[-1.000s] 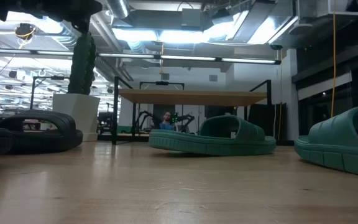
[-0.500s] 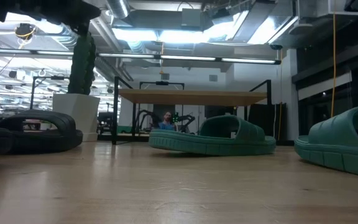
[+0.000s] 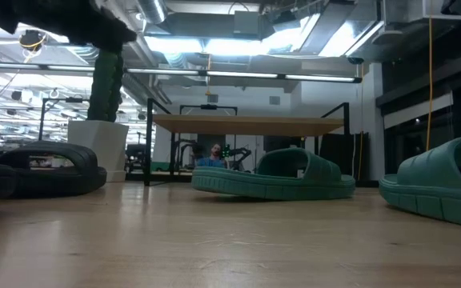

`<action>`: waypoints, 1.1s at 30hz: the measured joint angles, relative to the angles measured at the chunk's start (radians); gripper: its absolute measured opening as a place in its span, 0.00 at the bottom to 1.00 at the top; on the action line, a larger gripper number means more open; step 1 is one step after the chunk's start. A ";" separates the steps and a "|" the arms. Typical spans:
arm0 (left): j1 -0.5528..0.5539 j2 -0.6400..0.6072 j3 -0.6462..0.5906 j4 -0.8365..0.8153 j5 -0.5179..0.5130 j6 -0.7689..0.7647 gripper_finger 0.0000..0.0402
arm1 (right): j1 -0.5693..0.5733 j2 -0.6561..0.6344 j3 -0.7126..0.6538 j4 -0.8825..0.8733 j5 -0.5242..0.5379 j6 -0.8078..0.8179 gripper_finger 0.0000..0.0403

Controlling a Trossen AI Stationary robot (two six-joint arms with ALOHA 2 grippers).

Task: Pick and place slides into the shelf
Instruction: Put the green slipper on the shelf

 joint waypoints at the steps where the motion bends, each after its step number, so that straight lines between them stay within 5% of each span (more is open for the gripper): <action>1: 0.000 0.033 0.000 0.023 0.012 0.020 0.00 | -0.002 0.000 0.000 0.000 0.000 0.000 0.56; 12: -0.001 0.302 0.000 0.245 0.022 0.128 0.00 | -0.058 0.000 0.000 0.001 0.013 -0.048 0.56; 21: -0.001 0.308 0.000 0.248 0.021 0.122 0.00 | -0.091 0.000 0.000 0.052 0.119 -0.056 0.56; 33: -0.001 0.308 0.000 0.248 0.012 0.122 0.00 | -0.285 0.003 0.000 0.182 0.243 -0.153 0.56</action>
